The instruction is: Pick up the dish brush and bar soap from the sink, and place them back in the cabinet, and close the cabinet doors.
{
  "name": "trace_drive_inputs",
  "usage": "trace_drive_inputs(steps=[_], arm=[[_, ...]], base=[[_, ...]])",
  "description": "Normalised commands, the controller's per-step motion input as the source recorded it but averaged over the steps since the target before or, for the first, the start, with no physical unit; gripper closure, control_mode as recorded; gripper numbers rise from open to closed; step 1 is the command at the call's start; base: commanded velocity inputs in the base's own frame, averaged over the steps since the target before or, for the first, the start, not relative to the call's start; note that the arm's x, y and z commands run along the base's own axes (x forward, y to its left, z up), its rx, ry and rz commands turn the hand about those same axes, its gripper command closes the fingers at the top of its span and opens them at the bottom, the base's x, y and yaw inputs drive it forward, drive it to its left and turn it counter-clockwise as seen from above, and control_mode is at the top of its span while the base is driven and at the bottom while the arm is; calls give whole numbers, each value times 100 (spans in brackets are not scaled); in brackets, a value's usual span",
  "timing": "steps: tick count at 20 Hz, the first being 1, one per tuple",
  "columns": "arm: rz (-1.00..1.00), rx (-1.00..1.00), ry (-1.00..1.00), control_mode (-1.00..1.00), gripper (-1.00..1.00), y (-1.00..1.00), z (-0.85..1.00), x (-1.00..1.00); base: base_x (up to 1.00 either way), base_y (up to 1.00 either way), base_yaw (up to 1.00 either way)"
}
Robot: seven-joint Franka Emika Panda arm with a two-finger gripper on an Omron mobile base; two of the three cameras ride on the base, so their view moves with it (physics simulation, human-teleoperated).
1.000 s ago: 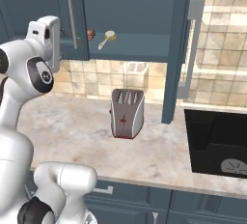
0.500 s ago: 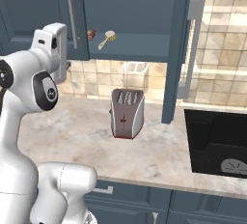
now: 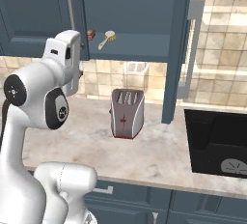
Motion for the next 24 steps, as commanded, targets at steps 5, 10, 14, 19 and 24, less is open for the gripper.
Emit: trace_drive_inputs(steps=[5, 10, 14, 19, 24], arm=[[0, 0, 0, -100, -100, -47, 0, -31], [0, 0, 0, -100, -100, -38, 0, -28], [0, 0, 0, -100, -100, -32, 0, -30], [0, 0, 0, -100, -100, -32, 0, -31], [0, 0, 0, -100, -100, -31, 0, -37]], base=[[0, 0, 0], [0, 0, 0], [0, 0, 0], [0, 0, 0], [0, 0, 0]])
